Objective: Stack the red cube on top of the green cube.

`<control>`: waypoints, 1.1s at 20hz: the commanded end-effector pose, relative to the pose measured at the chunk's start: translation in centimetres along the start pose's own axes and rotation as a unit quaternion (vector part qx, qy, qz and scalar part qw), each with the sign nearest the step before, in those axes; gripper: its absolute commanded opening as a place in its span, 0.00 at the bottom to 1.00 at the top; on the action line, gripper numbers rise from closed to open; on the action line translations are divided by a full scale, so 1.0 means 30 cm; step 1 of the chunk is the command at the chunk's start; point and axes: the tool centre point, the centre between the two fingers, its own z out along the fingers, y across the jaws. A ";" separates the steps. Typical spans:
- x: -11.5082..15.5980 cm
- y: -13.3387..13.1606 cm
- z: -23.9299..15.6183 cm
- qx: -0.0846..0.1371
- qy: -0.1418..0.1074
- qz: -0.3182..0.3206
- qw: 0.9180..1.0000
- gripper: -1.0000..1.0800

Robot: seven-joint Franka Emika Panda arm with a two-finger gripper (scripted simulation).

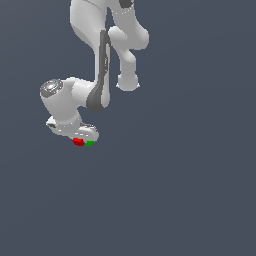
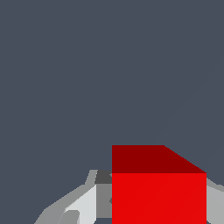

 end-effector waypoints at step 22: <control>-0.163 -0.008 0.111 0.000 0.000 0.000 1.000 0.96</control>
